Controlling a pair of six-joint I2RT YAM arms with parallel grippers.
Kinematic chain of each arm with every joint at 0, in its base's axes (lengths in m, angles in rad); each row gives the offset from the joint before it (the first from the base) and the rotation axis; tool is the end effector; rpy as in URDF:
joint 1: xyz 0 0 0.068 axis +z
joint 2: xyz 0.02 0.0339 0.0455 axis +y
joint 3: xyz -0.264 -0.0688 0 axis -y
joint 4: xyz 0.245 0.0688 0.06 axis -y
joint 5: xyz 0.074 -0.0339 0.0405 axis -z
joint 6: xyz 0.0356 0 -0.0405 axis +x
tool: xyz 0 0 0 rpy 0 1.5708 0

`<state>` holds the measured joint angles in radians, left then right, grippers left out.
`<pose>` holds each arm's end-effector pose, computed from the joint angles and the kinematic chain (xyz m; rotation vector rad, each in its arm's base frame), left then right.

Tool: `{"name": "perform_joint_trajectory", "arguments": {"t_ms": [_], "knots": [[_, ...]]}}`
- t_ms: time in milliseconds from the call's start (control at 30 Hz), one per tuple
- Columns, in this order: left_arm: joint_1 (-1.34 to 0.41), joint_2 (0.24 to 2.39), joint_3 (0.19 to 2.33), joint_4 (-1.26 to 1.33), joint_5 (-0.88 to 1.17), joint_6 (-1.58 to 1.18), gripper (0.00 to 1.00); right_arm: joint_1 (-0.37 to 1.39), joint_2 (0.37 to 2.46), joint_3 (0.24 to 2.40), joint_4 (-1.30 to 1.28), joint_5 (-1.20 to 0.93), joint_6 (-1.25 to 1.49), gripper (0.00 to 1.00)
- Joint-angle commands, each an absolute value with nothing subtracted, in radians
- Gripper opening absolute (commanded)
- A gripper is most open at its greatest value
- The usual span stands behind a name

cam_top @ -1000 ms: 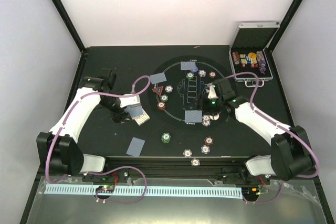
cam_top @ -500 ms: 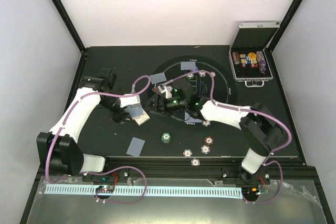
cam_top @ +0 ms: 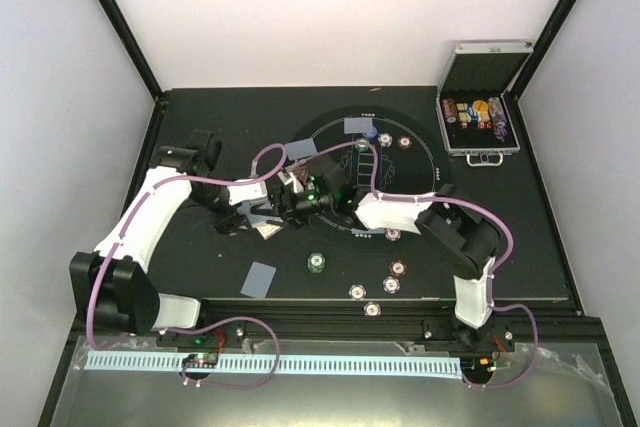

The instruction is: Distribute texas hold em gaming equipment

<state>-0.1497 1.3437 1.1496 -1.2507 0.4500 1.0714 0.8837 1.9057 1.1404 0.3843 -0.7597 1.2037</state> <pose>0.2210 -0.0490 0.2771 1.6318 2.2619 -0.4935 0.2460 0.3385 0.1993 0.2589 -2.4839 -1.8942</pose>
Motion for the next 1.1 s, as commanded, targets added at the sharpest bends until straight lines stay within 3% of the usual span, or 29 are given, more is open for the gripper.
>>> {"name": "perform_joint_trajectory", "arguments": {"t_ms": [0,400,767,1067], "knots": [[-0.144,1.333,1.183,-1.272,0.485,1.081,0.01,0.889,1.945,1.162,0.452,-0.78,1.24,0.7],[-0.143,1.331,1.183,-1.272,0.477,1.081,0.01,0.838,1.896,1.077,0.403,-0.749,1.192,0.5],[-0.143,1.332,1.18,-1.268,0.478,1.078,0.02,0.829,1.802,1.052,0.351,-0.724,1.16,0.08],[-0.143,1.332,1.175,-1.266,0.47,1.08,0.02,0.746,1.743,1.047,0.221,-0.737,1.064,0.01]]}}
